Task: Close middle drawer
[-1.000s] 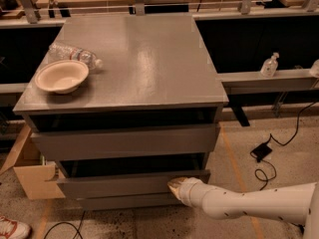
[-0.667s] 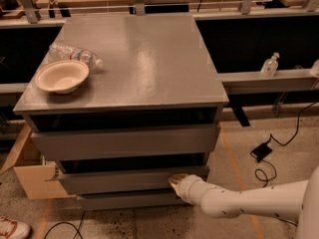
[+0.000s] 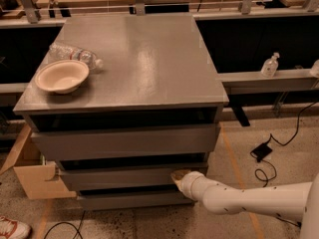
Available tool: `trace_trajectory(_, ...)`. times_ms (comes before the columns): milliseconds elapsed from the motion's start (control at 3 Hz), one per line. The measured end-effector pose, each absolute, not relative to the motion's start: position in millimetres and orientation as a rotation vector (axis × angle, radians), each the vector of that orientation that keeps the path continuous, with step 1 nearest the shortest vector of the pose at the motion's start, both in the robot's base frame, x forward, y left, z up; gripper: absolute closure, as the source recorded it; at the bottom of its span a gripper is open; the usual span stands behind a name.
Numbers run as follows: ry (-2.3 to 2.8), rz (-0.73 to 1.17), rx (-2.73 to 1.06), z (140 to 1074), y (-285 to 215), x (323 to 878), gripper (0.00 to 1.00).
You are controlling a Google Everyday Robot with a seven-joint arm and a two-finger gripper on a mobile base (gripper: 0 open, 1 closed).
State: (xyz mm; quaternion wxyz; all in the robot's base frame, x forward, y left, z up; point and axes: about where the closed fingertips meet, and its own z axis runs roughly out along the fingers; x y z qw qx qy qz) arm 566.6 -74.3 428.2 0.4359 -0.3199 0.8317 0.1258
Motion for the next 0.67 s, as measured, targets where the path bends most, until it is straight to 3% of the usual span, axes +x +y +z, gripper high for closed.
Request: trace_trajectory(667,2.184,0.349,-0.909,440.0,-106.7,539.4,1.0)
